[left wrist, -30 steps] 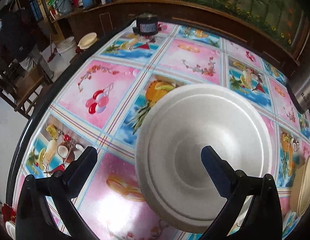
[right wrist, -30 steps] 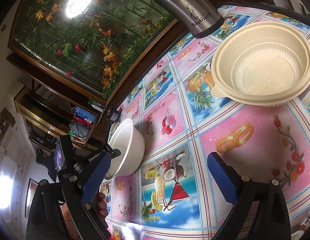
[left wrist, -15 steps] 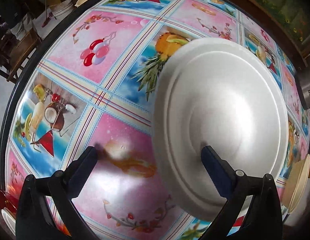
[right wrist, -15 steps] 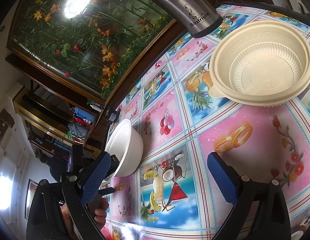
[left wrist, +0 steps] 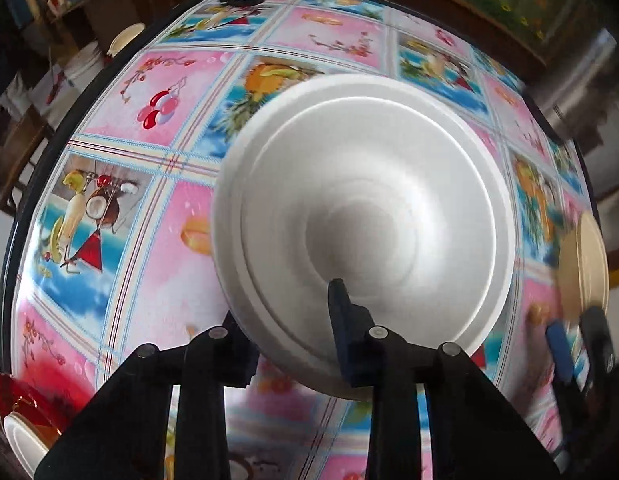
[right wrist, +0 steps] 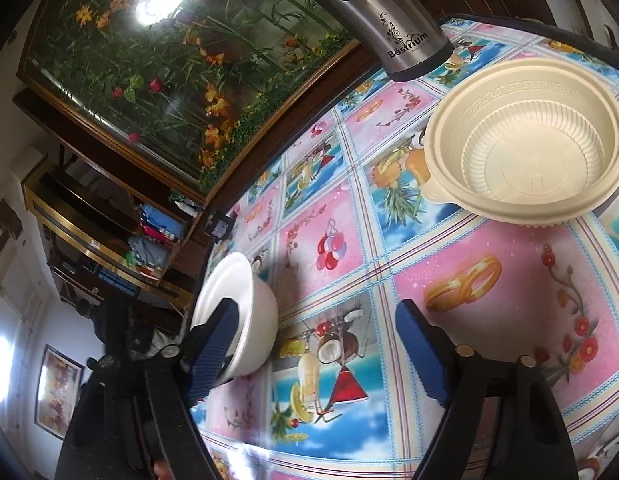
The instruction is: Organize plates and bowls
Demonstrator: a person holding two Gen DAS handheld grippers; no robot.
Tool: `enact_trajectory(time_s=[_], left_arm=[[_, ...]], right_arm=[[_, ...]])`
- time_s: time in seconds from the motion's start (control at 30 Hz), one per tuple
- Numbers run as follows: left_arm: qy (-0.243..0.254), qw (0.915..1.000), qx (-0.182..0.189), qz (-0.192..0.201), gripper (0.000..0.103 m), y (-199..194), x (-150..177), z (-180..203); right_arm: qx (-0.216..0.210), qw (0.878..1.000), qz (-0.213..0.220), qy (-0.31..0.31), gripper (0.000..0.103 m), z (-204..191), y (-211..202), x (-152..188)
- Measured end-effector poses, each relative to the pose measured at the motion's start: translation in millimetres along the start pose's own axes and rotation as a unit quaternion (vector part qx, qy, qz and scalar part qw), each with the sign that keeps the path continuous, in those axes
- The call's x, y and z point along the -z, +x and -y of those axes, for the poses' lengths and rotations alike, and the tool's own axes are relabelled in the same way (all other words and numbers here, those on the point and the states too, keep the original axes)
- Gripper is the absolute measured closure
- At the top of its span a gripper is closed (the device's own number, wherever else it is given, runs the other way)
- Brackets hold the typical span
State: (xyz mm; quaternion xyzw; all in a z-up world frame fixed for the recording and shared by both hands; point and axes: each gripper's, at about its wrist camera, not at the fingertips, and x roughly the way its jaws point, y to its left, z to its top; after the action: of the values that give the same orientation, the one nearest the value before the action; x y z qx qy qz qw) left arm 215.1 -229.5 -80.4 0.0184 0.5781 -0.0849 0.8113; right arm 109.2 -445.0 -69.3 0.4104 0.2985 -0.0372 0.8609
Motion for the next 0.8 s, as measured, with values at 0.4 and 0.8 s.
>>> enact_trajectory(time_s=[0.4,0.8], left_arm=[[0.095,0.9953,0.014,0.015,0.076,-36.2,94.2,12.1],[0.152,0.9864,0.01,0.061,0.076,-62.3,166.7,5.7]], right_arm=[[-0.006,0.998,-0.057,-0.003,0.034,2.2,0.8,2.7],[0.015,0.995,-0.091,-0.049,0.032,17.9,-78.3,64.4]])
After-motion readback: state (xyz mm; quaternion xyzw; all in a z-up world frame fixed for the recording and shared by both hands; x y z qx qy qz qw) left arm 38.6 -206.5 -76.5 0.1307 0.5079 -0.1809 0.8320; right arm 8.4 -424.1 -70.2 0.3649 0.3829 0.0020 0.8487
